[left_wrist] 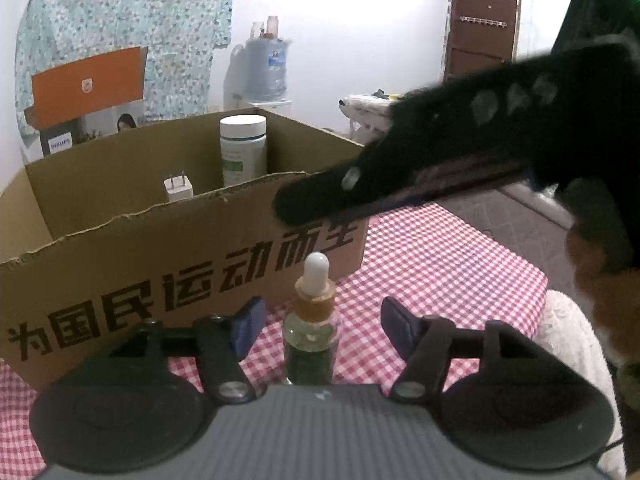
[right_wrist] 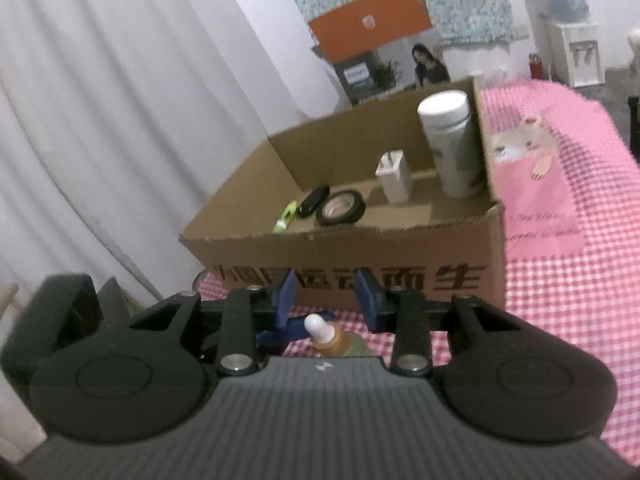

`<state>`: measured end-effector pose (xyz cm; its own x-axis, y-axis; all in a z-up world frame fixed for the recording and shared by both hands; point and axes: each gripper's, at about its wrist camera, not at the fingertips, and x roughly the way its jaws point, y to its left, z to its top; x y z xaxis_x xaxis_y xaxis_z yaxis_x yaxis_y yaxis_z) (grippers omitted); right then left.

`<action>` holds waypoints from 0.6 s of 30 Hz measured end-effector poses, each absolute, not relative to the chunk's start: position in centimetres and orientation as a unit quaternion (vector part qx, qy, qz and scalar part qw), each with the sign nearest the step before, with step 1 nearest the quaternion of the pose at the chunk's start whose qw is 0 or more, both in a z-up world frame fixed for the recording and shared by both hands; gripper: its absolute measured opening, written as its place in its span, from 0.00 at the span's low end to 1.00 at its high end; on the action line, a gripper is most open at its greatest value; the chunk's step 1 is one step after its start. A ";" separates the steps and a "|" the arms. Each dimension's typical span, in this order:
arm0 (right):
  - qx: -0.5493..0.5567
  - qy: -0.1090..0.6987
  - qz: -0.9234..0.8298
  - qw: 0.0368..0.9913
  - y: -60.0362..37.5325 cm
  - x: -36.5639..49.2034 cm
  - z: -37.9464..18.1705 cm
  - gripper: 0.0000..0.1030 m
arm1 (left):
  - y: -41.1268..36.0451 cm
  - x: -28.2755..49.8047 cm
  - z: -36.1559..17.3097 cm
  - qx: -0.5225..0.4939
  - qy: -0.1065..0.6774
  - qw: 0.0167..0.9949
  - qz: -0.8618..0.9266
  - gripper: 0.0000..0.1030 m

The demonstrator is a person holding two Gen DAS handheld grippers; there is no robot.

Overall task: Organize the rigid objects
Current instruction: 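Lift the dropper bottle with the right gripper and carry it over the box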

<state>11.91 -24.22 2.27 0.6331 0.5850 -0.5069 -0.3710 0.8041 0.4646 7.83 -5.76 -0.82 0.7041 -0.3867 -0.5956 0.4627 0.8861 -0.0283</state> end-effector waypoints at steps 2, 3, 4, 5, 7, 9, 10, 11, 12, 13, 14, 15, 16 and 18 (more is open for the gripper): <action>0.159 0.325 0.266 0.894 -24.8 11.3 2.8 0.36 | -5.9 7.5 -1.0 0.068 0.306 0.921 -0.230 0.64; 0.157 0.322 0.266 0.895 -25.0 11.0 3.0 0.38 | -6.0 7.4 -1.2 0.072 0.306 0.921 -0.229 0.64; 0.156 0.322 0.265 0.895 -25.1 10.7 3.1 0.39 | -6.0 7.3 -1.4 0.078 0.306 0.921 -0.227 0.64; 0.152 0.325 0.264 0.895 -25.0 10.4 3.0 0.39 | -6.1 7.4 -1.6 0.083 0.306 0.921 -0.225 0.64; 0.146 0.335 0.262 0.893 -24.8 10.2 2.5 0.39 | -6.3 7.4 -2.1 0.089 0.307 0.921 -0.221 0.64; 0.142 0.348 0.260 0.890 -24.4 10.3 1.7 0.39 | -6.6 7.7 -2.6 0.094 0.309 0.921 -0.216 0.63; 0.141 0.353 0.259 0.888 -24.3 10.4 1.4 0.39 | -6.7 7.9 -2.8 0.098 0.309 0.921 -0.215 0.61; 0.141 0.357 0.259 0.886 -24.1 10.6 1.1 0.39 | -6.9 8.0 -3.1 0.104 0.309 0.921 -0.213 0.60; 0.140 0.361 0.259 0.885 -23.9 10.7 0.8 0.39 | -7.0 8.1 -3.3 0.108 0.308 0.921 -0.210 0.57; 0.138 0.364 0.261 0.883 -23.7 11.0 0.6 0.39 | -7.0 8.3 -3.6 0.111 0.308 0.922 -0.208 0.56; 0.135 0.367 0.262 0.882 -23.5 11.1 0.4 0.39 | -7.1 8.4 -3.8 0.112 0.308 0.922 -0.206 0.56; 0.132 0.371 0.264 0.881 -23.2 11.3 0.2 0.39 | -7.1 8.5 -3.9 0.111 0.311 0.922 -0.204 0.53; 0.128 0.375 0.266 0.879 -23.0 11.5 0.0 0.39 | -7.1 8.7 -4.1 0.110 0.313 0.921 -0.205 0.51; 0.124 0.381 0.268 0.876 -22.7 11.9 -0.3 0.37 | -7.2 9.0 -4.4 0.110 0.316 0.920 -0.204 0.49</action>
<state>11.89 -22.68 -0.34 0.5663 0.5638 -0.6012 -0.3755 0.8258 0.4207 9.00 -7.21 -4.45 0.7165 -0.3064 -0.6267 0.4454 0.8924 0.0730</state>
